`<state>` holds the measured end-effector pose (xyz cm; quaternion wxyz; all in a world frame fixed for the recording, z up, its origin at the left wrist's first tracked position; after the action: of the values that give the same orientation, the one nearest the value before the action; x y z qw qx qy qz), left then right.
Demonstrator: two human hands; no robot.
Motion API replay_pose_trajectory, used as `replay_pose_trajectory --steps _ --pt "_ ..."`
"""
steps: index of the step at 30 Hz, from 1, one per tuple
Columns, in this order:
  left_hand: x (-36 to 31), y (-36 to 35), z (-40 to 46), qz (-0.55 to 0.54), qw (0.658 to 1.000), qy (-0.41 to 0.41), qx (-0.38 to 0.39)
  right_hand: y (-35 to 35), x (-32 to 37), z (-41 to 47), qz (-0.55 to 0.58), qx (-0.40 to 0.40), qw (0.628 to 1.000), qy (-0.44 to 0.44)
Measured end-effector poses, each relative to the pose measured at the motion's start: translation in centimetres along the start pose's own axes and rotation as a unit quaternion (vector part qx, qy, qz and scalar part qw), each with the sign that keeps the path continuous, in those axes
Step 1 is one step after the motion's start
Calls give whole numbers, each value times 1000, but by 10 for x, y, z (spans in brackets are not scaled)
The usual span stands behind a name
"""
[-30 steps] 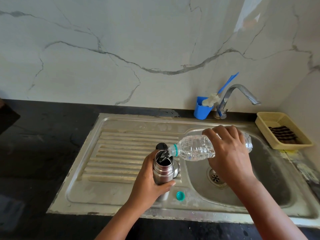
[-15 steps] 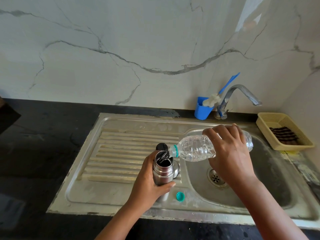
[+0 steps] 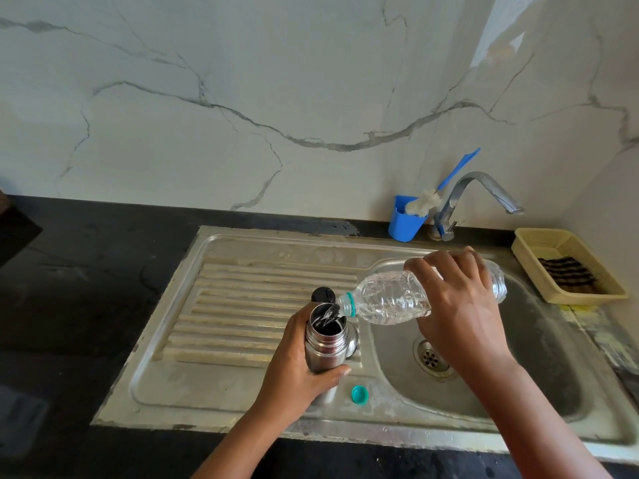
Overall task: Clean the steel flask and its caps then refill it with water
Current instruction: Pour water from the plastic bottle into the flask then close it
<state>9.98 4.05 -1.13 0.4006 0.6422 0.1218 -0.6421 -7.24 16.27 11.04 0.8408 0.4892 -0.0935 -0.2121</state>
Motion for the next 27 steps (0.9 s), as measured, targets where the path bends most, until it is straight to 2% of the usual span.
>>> replay_pose_trajectory --steps 27 --pt "0 0 0 -1 1000 0 2 7 -1 5 -15 -7 1000 6"
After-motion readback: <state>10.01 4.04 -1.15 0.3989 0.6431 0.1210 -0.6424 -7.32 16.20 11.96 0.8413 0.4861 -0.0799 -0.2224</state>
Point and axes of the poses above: each hand's wrist, its own z-axis towards the middle knuckle, its own y-axis out of the back of the hand, x = y × z, the point moved 6 cm from there along z, towards the middle knuckle, and after that the axes turned 2 degrees about y, right-handed, at the moved point
